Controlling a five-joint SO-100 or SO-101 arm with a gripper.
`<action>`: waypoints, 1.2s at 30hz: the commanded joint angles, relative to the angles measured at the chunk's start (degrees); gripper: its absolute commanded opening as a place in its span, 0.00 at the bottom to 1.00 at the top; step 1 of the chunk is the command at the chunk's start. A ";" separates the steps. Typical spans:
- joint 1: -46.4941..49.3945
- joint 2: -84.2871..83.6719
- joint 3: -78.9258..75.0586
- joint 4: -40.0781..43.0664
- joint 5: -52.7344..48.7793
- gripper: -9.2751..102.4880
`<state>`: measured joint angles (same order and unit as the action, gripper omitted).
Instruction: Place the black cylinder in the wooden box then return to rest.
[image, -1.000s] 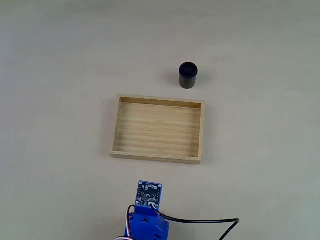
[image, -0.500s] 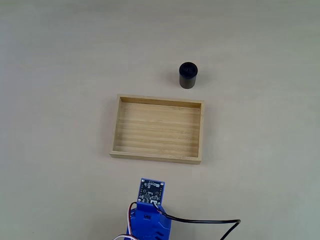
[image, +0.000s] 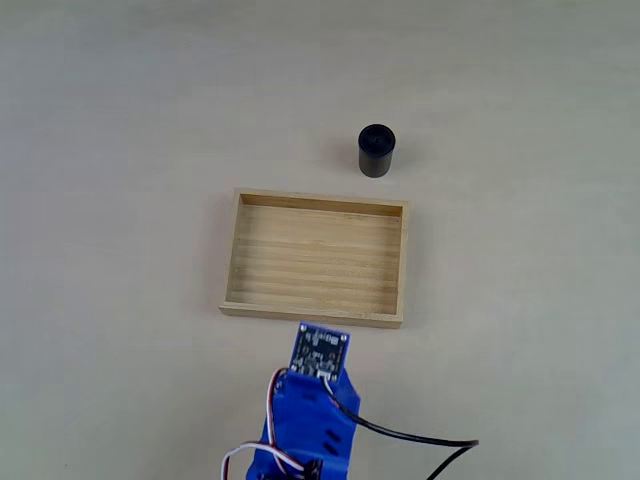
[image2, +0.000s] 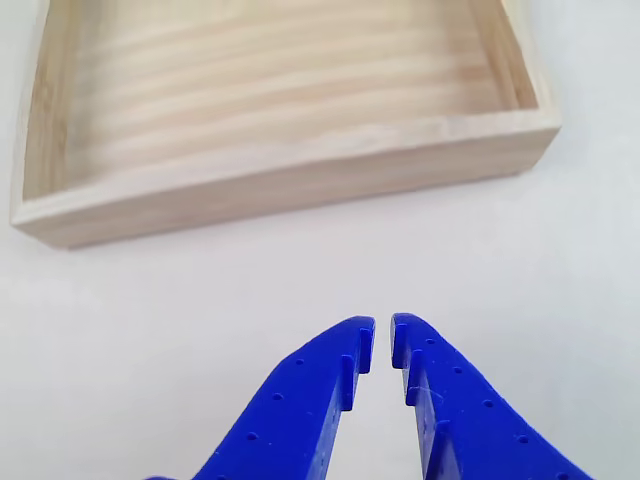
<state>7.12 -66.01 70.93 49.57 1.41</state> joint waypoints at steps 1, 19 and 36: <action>0.35 9.49 -12.92 -6.94 1.93 0.17; 3.16 47.46 -42.98 -16.26 7.38 0.32; 3.87 71.98 -65.48 -21.71 8.61 0.37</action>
<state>11.60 5.36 15.82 30.06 9.84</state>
